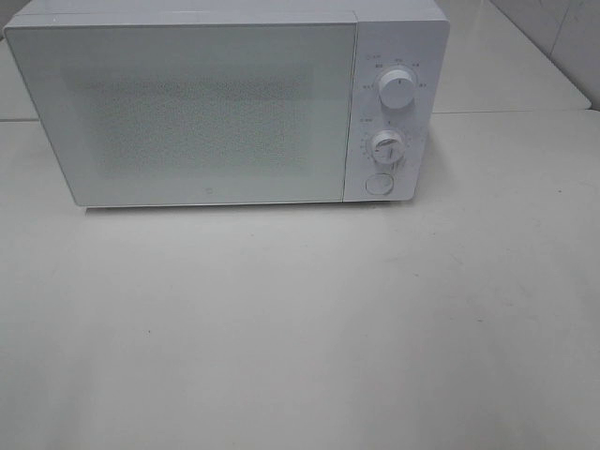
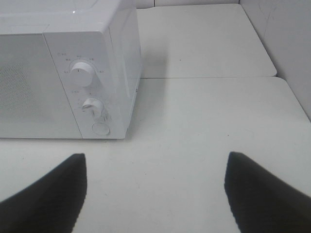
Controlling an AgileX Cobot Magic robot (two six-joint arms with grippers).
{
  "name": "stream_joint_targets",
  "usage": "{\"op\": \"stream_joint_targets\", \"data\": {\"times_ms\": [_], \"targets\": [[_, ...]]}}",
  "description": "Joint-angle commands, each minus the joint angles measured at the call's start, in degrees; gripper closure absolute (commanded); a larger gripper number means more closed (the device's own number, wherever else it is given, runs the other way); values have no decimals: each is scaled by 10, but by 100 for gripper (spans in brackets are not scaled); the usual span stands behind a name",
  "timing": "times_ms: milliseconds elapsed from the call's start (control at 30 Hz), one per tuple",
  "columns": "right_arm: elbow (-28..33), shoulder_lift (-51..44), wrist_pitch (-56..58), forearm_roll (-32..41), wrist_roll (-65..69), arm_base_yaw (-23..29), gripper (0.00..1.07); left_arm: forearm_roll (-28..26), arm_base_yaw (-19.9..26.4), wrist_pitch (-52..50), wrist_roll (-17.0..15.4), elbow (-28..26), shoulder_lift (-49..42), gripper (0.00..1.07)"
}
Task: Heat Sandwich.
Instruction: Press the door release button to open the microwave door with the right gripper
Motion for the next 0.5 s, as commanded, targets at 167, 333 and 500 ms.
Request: {"op": "stream_joint_targets", "data": {"times_ms": [167, 333, 500], "targets": [[-5, 87, -103, 2, 3, -4, 31, -3, 2, -5, -2, 2, -13, 3], [-5, 153, -161, 2, 3, -4, 31, -3, 2, -5, -2, 2, -13, 3], [-5, 206, -225, 2, 3, -4, 31, -3, 2, -5, -2, 2, -13, 3]]}}
